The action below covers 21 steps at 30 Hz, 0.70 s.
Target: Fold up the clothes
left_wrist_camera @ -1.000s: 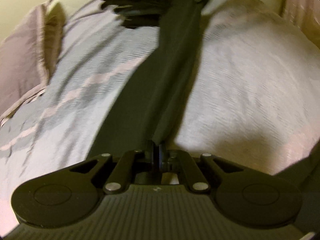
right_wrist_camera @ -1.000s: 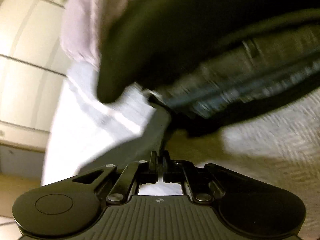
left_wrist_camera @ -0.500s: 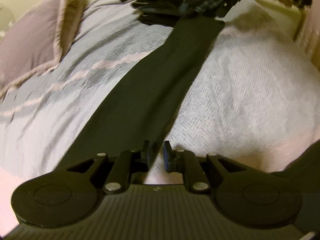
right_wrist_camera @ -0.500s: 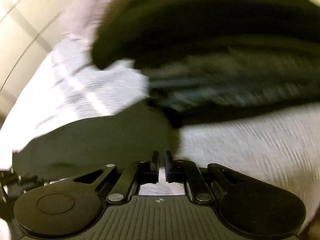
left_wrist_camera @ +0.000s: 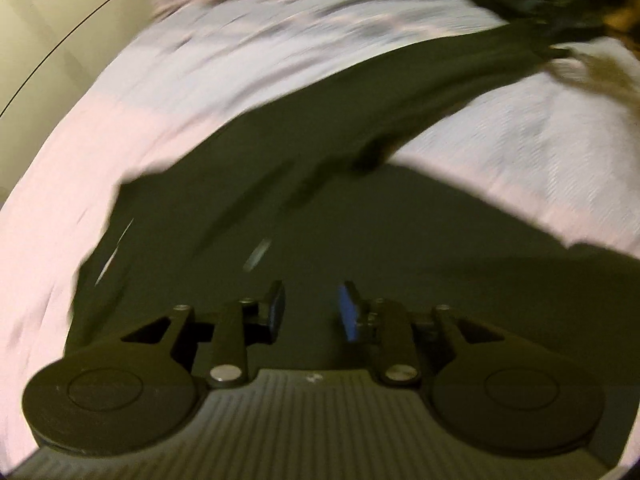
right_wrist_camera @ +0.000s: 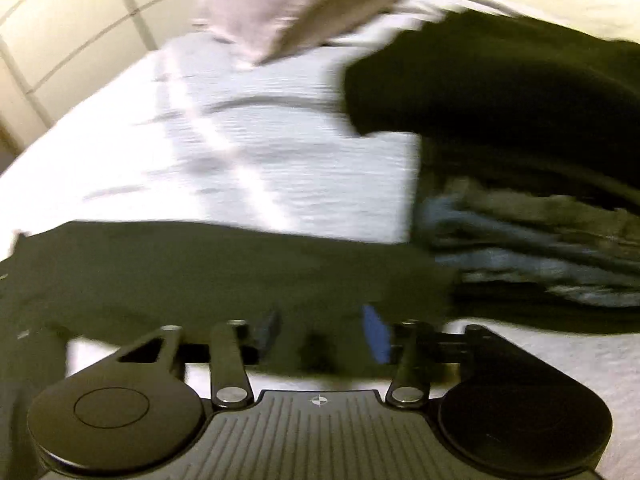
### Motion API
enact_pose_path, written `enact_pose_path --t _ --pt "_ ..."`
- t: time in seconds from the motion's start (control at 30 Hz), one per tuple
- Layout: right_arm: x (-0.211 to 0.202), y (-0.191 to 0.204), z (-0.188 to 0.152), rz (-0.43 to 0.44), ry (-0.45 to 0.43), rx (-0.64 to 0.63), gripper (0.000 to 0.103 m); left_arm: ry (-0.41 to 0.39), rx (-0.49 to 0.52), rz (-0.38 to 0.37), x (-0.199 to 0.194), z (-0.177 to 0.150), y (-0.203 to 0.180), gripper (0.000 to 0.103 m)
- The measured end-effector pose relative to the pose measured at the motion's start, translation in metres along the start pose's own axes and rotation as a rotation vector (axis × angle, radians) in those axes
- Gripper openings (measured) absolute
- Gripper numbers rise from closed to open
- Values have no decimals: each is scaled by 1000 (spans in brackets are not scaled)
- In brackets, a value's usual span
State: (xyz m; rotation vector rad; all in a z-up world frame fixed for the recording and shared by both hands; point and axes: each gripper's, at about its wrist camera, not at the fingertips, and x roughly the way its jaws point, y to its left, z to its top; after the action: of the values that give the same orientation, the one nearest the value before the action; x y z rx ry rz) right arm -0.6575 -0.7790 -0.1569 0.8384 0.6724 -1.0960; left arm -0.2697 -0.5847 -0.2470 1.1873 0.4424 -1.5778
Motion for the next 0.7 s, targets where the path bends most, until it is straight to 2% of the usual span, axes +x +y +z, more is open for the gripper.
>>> enact_pose_path --t 0.2,0.33,0.4,0.47,0.53,0.7 --pt "-2 111 -33 195 94 -69 54 121 -168 163 -59 -96 44 34" --pt "8 200 -68 305 149 -190 55 177 -231 251 -94 -181 87 40" --pt "30 248 -85 341 161 -250 55 197 -255 285 -110 -226 112 41" --pt "37 288 -106 369 159 -293 55 215 -280 316 -125 -271 136 43" --pt "53 329 -132 372 151 -335 55 205 -306 313 -131 -314 169 43" --pt "56 434 -191 308 151 -362 55 185 -318 283 -137 -413 257 43"
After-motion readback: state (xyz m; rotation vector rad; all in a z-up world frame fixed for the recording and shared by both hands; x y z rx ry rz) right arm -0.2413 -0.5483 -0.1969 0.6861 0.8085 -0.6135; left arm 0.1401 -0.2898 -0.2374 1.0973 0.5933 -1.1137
